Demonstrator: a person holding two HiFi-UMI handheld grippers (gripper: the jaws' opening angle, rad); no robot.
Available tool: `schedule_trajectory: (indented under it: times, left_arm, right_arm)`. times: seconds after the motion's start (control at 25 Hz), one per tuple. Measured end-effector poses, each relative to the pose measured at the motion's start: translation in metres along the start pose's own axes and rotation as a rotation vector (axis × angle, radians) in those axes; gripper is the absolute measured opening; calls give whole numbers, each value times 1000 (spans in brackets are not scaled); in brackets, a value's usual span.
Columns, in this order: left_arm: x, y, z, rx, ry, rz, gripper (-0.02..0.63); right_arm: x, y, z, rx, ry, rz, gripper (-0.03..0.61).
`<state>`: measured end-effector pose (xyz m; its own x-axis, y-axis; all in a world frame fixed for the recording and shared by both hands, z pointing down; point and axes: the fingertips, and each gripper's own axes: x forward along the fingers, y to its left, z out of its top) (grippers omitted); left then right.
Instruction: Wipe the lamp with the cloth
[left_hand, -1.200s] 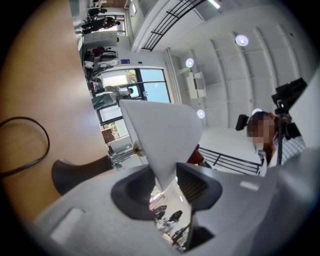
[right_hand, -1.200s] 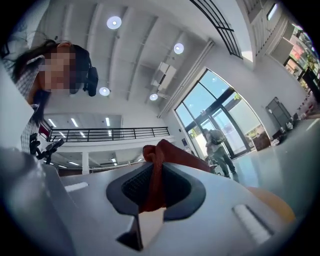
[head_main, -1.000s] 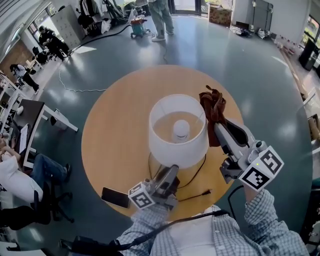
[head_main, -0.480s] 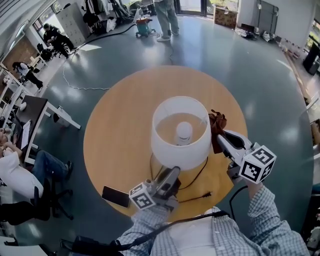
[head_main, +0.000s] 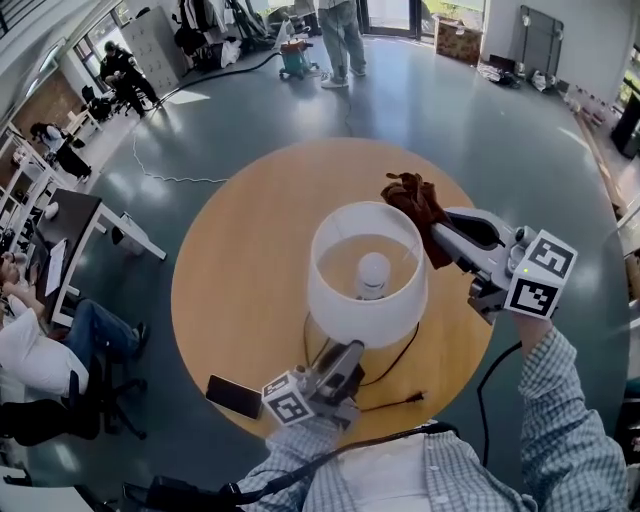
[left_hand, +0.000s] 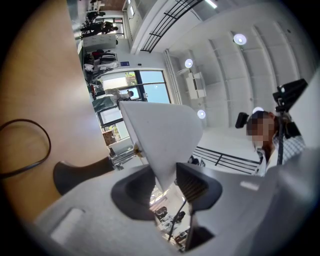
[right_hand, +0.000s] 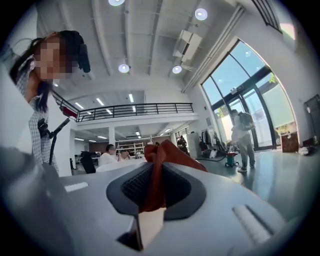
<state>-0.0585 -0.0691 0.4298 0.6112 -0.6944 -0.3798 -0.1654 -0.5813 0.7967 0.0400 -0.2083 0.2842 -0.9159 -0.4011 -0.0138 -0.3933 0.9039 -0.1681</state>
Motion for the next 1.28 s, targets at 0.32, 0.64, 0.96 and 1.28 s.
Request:
schedule_trajectory:
  times: [0.32, 0.64, 0.96, 1.28]
  left_arm:
    - [-3, 3, -3, 7, 11, 9, 130]
    - [3, 1, -4, 8, 15, 12, 130]
    - [2, -2, -7, 14, 20, 8, 132]
    - [4, -4, -10, 21, 21, 12, 132]
  right_arm:
    - [29, -13, -9, -32, 147, 207, 51]
    - [44, -40, -66, 10, 388, 300, 51]
    - [51, -37, -67, -30, 438, 405, 51]
    - [84, -17, -3, -104, 374, 601, 51]
